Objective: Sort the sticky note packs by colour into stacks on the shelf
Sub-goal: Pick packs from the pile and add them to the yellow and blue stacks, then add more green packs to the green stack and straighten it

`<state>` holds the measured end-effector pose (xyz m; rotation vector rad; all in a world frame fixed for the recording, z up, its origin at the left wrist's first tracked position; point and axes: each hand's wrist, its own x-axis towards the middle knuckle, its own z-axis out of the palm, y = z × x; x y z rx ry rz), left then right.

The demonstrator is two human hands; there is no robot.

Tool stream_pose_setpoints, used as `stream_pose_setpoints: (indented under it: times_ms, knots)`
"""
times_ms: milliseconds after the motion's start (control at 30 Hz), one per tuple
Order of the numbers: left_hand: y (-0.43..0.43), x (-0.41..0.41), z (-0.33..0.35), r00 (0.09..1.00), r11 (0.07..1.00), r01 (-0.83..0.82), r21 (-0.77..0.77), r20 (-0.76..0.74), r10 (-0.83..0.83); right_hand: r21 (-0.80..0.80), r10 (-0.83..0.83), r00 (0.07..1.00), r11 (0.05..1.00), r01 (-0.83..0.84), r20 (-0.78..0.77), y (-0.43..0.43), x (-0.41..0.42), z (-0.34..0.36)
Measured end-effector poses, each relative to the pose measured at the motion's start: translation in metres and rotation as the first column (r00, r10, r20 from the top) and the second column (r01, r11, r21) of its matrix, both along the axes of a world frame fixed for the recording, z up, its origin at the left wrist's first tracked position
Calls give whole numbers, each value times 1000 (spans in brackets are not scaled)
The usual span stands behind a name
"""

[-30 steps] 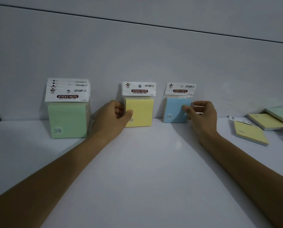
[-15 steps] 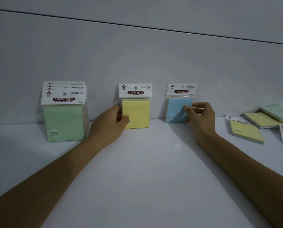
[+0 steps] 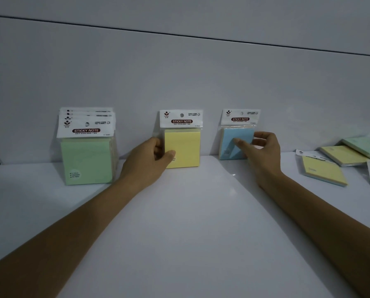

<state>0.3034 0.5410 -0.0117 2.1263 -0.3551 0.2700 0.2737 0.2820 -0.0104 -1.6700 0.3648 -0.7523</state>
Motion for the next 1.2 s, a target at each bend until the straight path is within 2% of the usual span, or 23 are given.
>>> stream_pose_setpoints:
  times_ms: [133,233,333,433,500,567,633,700,767,800,867,900,1033,1133,1200]
  knots:
    - [-1,-3,2,1000,1000,-8,10,-11,8,10,7,998,1000,-7,-55,2,-4,2]
    - [-1,-10,9,999,998,-40,-42,15,40,43,52,992,998,-47,-111,3,-16,11]
    - [0,-18,13,971,987,-159,23,188,152,106,41,988,994,-26,-148,0,-35,15]
    - [-1,-26,15,911,976,-209,54,373,175,67,25,983,998,-13,-180,-2,-56,13]
    - [-4,-32,17,877,970,-211,121,462,133,30,35,978,999,-30,-205,-2,-69,12]
    - [-8,-38,18,793,952,-213,221,608,37,-24,54,973,998,-61,-226,0,-82,13]
    - [-10,-43,19,686,917,-207,341,719,-113,-119,59,968,989,-90,-245,3,-95,13]
    - [-14,-47,19,576,844,-206,495,758,-304,-251,42,966,962,-109,-255,3,-111,13]
    - [-20,-52,21,503,746,-218,629,728,-466,-495,2,947,852,-170,-323,-1,-127,13]
    - [-24,-55,22,486,700,-226,678,701,-522,-638,-45,930,740,-214,-364,-6,-133,13]
    - [-35,-63,26,505,648,-204,734,646,-572,-818,-129,918,511,-264,-376,-18,-143,13]
    - [-43,-68,27,528,641,-182,746,624,-576,-844,-140,916,458,-277,-377,-25,-147,14]
    - [-86,-87,30,585,569,-96,816,509,-631,-867,-171,911,412,-280,-376,-63,-159,14]
    - [-138,-101,32,668,586,153,796,354,-655,-879,-200,905,385,-280,-376,-99,-172,13]
    - [-180,-111,31,689,595,235,768,300,-660,-875,-212,898,392,-284,-387,-127,-182,11]
